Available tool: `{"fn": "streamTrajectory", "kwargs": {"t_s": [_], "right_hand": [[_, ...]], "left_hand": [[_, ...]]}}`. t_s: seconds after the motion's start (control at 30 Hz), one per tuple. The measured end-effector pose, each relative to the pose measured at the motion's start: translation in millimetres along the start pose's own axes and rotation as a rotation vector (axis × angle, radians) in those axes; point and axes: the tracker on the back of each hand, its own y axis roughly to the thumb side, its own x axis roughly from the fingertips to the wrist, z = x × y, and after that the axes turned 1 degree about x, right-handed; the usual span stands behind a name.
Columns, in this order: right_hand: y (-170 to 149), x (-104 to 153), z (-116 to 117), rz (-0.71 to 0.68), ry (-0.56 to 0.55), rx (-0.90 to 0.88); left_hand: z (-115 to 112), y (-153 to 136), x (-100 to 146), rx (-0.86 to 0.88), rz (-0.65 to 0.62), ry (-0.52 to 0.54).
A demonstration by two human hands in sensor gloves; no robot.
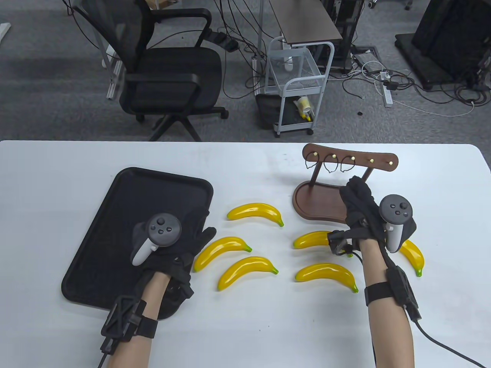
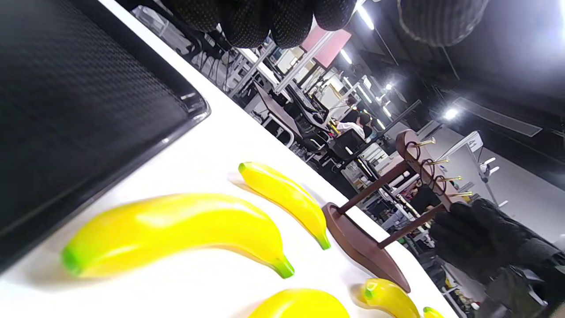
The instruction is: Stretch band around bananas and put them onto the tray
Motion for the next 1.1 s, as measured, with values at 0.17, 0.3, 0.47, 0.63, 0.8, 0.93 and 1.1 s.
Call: {"fn": "streamTrajectory", "kwargs": {"t_s": [0.17, 0.3, 0.47, 0.63, 0.8, 0.93, 1.1], "right_hand": [[-11.1, -15.1, 6.5, 0.090, 0.001, -0.141], [-21.6, -27.0, 13.7, 0.167, 0.009, -0.283], [-24.9, -38.5, 18.6, 0.188, 0.029, -0.379], [-27.6, -44.2, 21.5, 0.208, 0.019, -0.430], [-29.8, -45.7, 22.2, 0.230, -0.019, -0.432], [-28.0, -47.3, 21.8, 0.227, -0.023, -0.470], [-24.5, -48.7, 19.5, 0.234, -0.044, -0.444]], "left_hand": [[-4.5, -3.4, -1.0, 0.053, -0.024, -0.015], [-9.8, -5.5, -2.1, 0.062, -0.035, -0.040], [-13.8, -3.5, -3.1, 0.040, -0.042, -0.052], [-14.5, -3.1, -3.6, 0.038, -0.044, -0.056], [-15.0, -2.4, -4.0, 0.026, -0.045, -0.056], [-16.2, -2.0, -4.3, 0.022, -0.042, -0.056], [-16.4, -1.9, -4.1, 0.025, -0.039, -0.057]]}}
